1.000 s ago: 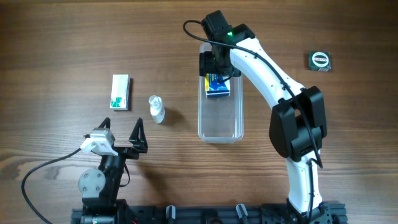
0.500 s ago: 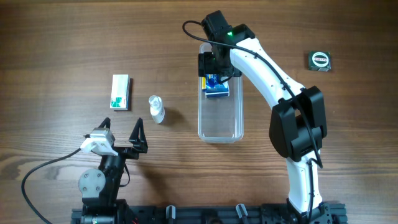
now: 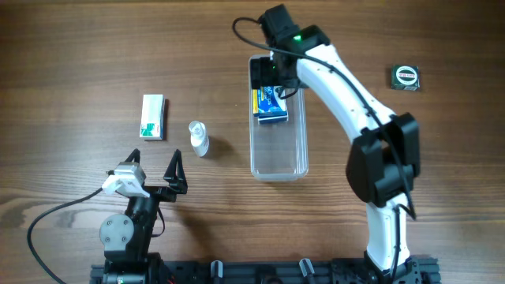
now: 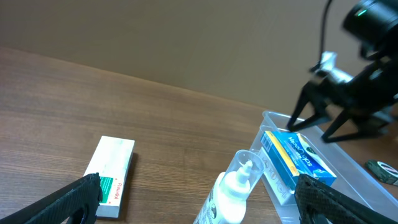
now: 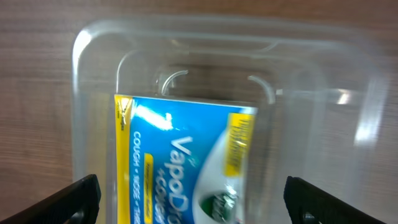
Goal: Pack container
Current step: 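Release the VapoDrops box in the container and withdraw right gripper, then reach the right gripper to the green Zam-Buk tin and grasp it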
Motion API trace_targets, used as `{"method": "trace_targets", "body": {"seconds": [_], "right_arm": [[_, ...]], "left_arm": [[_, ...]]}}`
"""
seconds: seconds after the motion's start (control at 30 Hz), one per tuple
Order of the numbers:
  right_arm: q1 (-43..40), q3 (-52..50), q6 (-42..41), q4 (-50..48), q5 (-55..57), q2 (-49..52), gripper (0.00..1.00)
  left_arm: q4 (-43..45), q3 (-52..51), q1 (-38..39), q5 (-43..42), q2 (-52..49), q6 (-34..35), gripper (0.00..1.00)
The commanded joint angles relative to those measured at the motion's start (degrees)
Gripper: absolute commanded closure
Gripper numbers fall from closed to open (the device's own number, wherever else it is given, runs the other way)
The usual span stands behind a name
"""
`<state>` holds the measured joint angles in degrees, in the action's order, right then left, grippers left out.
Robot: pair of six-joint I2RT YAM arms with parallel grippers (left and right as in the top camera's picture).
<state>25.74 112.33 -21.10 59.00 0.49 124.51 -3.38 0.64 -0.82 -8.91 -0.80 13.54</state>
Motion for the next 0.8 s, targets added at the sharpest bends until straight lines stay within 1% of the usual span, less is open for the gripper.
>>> {"method": "trace_targets", "body": {"seconds": [0.0, 0.03, 0.07, 0.1, 0.13, 0.17, 0.2, 0.27, 0.4, 0.5, 0.57, 0.67, 0.77], "right_arm": [[-4.26, 1.73, 1.62, 1.73, 3.96, -9.44, 0.04], [-5.88, 1.73, 1.64, 2.60, 7.10, -11.63, 0.04], [-7.30, 1.73, 1.77, 3.19, 9.81, -13.14, 0.01], [-9.18, 1.73, 3.45, 3.78, 12.63, -14.82, 0.00], [-11.34, 1.73, 7.56, 4.07, 14.49, -16.26, 0.00], [-14.14, 1.73, 13.81, 4.17, 15.69, -17.31, 0.01], [-16.31, 1.73, 18.38, 4.11, 16.04, -17.51, 0.00], [-20.57, 1.55, 25.00, 3.80, 16.02, -16.85, 0.00], [-28.35, 1.55, 25.62, 2.91, 13.86, -13.18, 0.00], [-34.77, 1.55, 25.70, 2.58, 7.45, -8.98, 0.00], [-38.25, 1.55, 28.02, 2.34, 1.68, -6.60, 0.00], [-41.24, 1.55, 28.61, 2.03, -3.65, -4.04, 0.01], [-42.29, 1.55, 29.81, 1.66, -4.04, -1.95, 0.00]], "left_arm": [[-0.07, -0.33, -0.31, -0.48, 0.42, -1.33, 0.00], [-0.07, -0.33, -0.31, -0.48, 0.42, -1.33, 0.00], [-0.07, -0.33, -0.31, -0.48, 0.42, -1.33, 0.00], [-0.07, -0.33, -0.31, -0.48, 0.42, -1.33, 0.00], [-0.07, -0.33, -0.31, -0.48, 0.42, -1.33, 0.00], [-0.07, -0.33, -0.31, -0.48, 0.42, -1.33, 0.00], [-0.07, -0.33, -0.31, -0.48, 0.42, -1.33, 0.00], [-0.07, -0.33, -0.31, -0.48, 0.42, -1.33, 0.00], [-0.07, -0.33, -0.31, -0.48, 0.42, -1.33, 0.00], [-0.07, -0.33, -0.31, -0.48, 0.42, -1.33, 0.00], [-0.07, -0.33, -0.31, -0.48, 0.42, -1.33, 0.00], [-0.07, -0.33, -0.31, -0.48, 0.42, -1.33, 0.00], [-0.07, -0.33, -0.31, -0.48, 0.42, -1.33, 0.00]]}}
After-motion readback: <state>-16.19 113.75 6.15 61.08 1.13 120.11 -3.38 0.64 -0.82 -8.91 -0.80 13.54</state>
